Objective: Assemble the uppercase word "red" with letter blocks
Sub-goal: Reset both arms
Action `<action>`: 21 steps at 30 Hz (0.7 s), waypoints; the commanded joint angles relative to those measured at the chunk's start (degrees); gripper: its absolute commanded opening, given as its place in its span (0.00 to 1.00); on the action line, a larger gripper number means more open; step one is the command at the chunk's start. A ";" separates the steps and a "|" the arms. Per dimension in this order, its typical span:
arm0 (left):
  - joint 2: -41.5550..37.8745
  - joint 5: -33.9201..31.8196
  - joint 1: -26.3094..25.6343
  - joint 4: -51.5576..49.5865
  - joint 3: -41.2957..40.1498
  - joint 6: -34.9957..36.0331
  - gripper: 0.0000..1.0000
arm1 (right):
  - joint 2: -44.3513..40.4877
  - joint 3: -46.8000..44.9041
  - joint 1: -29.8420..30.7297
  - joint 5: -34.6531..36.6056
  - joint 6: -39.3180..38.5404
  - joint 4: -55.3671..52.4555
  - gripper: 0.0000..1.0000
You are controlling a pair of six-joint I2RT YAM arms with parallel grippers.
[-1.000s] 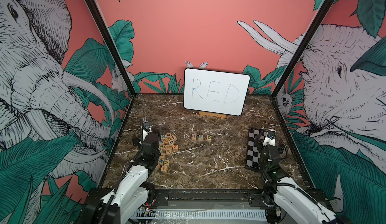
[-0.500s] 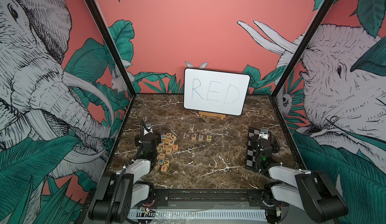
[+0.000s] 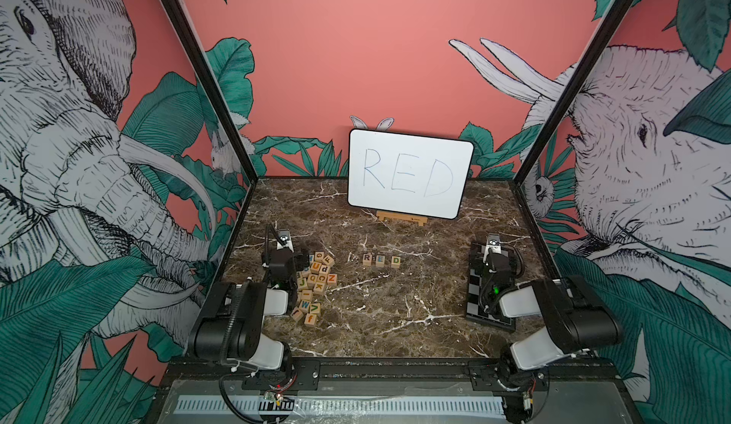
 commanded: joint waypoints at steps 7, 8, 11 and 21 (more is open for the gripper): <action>3.12 2.52 0.34 1.49 4.65 1.44 0.99 | -0.55 6.89 -2.56 -3.61 2.66 -7.57 0.99; 2.28 2.39 0.31 -1.09 5.05 1.20 0.99 | -0.40 7.03 -2.69 -3.47 2.86 -7.74 0.99; 3.66 1.95 0.09 2.30 4.70 1.83 0.99 | -0.71 7.42 -3.70 -4.41 3.87 -8.95 0.99; 2.75 1.76 -0.05 -0.40 5.30 1.58 0.99 | -0.77 7.20 -3.70 -4.29 3.83 -8.47 0.99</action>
